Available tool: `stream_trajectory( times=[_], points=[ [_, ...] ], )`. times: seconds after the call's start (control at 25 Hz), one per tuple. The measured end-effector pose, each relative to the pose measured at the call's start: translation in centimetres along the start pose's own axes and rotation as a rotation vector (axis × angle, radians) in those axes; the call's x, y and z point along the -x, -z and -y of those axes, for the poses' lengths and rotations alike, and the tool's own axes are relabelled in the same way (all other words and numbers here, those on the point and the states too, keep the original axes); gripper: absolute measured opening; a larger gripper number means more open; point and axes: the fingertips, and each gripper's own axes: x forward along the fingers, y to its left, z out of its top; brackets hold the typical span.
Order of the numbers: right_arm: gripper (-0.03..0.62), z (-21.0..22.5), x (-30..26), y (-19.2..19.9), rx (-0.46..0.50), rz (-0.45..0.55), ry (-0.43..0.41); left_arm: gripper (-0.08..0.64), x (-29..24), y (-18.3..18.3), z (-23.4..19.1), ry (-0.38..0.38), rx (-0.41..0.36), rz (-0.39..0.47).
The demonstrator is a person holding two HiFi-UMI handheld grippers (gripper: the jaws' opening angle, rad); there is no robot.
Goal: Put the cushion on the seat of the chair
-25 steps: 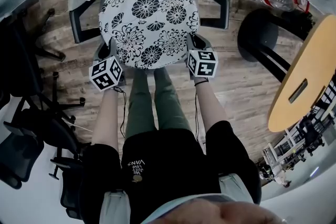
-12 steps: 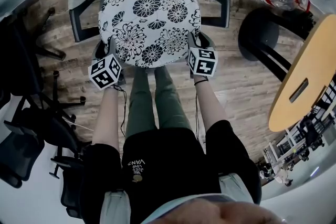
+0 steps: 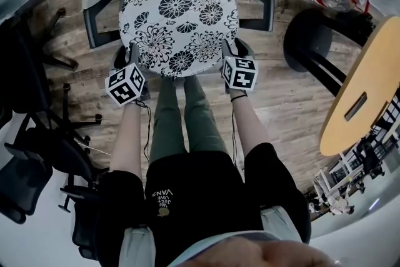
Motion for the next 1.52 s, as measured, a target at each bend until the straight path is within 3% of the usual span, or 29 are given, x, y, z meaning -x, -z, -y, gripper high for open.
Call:
stream_trajectory(
  times=[0.12, 0.16, 0.2, 0.24, 0.44, 1.0, 1.52],
  points=[
    [0.123, -0.2, 0.4, -0.3, 0.009, 0.007, -0.008, 0.134, 0.2, 0.1, 0.5, 0.011, -0.029, -0.017],
    [0.034, -0.4, 0.7, -0.5, 0.024, 0.011, -0.013, 0.093, 0.4, -0.1, 0.7, 0.013, -0.046, -0.015],
    [0.024, -0.6, 0.9, -0.7, 0.039, 0.015, -0.02, 0.03, 0.6, -0.3, 0.8, 0.015, -0.065, -0.008],
    [0.018, -0.8, 1.0, -0.8, 0.048, 0.018, -0.028, 0.015, 0.7, -0.5, 1.0, 0.019, -0.081, 0.002],
    [0.017, -1.3, 1.0, -1.2, 0.053, 0.032, -0.046, 0.011, 0.7, -1.1, 1.8, 0.057, -0.087, 0.013],
    [0.017, -2.1, 2.3, -3.7, 0.055, 0.086, -0.056, 0.011, 2.0, -3.2, 3.0, 0.071, -0.08, 0.048],
    [0.017, -4.8, 9.7, -9.8, 0.069, 0.215, -0.106, 0.011, 8.7, -8.9, 6.9, 0.105, -0.091, 0.151]
  ],
)
